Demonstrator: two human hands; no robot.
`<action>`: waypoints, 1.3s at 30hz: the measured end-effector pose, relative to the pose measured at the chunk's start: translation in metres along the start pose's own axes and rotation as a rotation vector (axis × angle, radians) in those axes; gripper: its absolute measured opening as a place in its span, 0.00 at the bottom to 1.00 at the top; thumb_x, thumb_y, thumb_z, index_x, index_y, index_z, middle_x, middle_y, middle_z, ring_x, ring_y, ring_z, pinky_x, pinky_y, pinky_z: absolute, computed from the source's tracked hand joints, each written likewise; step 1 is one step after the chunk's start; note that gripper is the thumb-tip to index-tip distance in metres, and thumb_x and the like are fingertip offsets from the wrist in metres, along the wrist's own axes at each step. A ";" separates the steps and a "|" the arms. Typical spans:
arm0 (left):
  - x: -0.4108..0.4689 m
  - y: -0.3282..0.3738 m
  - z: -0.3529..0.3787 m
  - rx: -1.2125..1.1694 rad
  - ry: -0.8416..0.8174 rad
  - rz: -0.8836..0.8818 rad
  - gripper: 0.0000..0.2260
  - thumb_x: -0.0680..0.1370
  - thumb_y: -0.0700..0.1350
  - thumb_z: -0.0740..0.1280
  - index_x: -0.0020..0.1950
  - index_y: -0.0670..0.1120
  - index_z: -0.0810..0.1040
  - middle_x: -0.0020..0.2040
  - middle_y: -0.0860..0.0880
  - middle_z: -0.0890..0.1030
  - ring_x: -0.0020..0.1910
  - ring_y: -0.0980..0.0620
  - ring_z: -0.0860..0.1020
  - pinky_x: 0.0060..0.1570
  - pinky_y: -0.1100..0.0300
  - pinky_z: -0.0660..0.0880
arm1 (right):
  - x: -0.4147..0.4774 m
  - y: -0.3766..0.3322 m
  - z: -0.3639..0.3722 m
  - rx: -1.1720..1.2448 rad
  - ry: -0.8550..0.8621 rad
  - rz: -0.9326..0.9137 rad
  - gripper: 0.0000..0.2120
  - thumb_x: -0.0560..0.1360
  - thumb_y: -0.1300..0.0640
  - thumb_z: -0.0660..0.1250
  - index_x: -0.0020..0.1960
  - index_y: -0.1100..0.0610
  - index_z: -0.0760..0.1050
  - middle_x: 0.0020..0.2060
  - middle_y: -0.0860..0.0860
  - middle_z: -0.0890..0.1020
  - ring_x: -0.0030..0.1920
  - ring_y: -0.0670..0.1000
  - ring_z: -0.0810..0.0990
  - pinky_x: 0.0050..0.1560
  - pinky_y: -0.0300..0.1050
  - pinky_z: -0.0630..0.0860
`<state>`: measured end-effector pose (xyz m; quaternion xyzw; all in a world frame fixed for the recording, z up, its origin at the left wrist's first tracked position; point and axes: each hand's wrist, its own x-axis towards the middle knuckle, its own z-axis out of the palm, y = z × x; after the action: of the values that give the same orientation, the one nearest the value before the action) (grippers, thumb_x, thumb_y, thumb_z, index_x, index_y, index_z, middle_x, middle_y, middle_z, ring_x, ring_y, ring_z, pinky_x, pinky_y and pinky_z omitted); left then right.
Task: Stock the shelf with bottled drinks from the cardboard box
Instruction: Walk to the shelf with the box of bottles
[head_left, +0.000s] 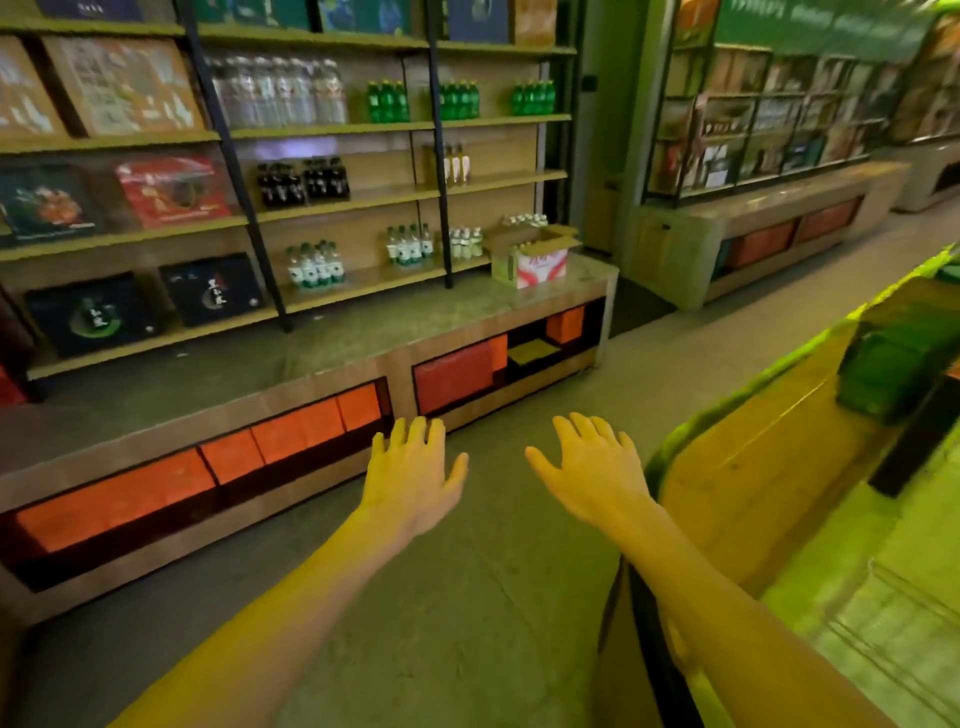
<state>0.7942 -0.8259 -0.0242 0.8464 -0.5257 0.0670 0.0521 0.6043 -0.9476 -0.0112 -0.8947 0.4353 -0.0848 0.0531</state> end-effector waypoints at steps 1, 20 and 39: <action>0.028 0.002 0.008 0.002 0.000 0.013 0.29 0.81 0.62 0.51 0.75 0.45 0.65 0.73 0.45 0.69 0.73 0.41 0.65 0.69 0.41 0.65 | 0.024 0.010 0.004 0.000 0.004 0.021 0.34 0.80 0.33 0.50 0.78 0.52 0.59 0.78 0.52 0.62 0.78 0.56 0.58 0.76 0.61 0.59; 0.557 0.056 0.106 -0.058 -0.008 0.098 0.28 0.81 0.63 0.52 0.74 0.45 0.66 0.72 0.45 0.71 0.73 0.42 0.67 0.70 0.42 0.66 | 0.497 0.182 0.036 -0.009 -0.019 0.144 0.33 0.80 0.34 0.50 0.77 0.54 0.62 0.76 0.53 0.66 0.76 0.57 0.61 0.72 0.61 0.63; 1.089 0.133 0.217 -0.078 -0.030 0.221 0.26 0.81 0.63 0.51 0.70 0.46 0.69 0.68 0.46 0.74 0.68 0.43 0.71 0.65 0.43 0.70 | 0.985 0.356 0.049 -0.013 0.024 0.274 0.31 0.80 0.34 0.51 0.74 0.53 0.66 0.73 0.53 0.70 0.73 0.58 0.67 0.70 0.58 0.66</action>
<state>1.1650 -1.8808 -0.0520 0.7814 -0.6189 0.0392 0.0692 0.9378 -1.9415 -0.0156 -0.8263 0.5544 -0.0845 0.0531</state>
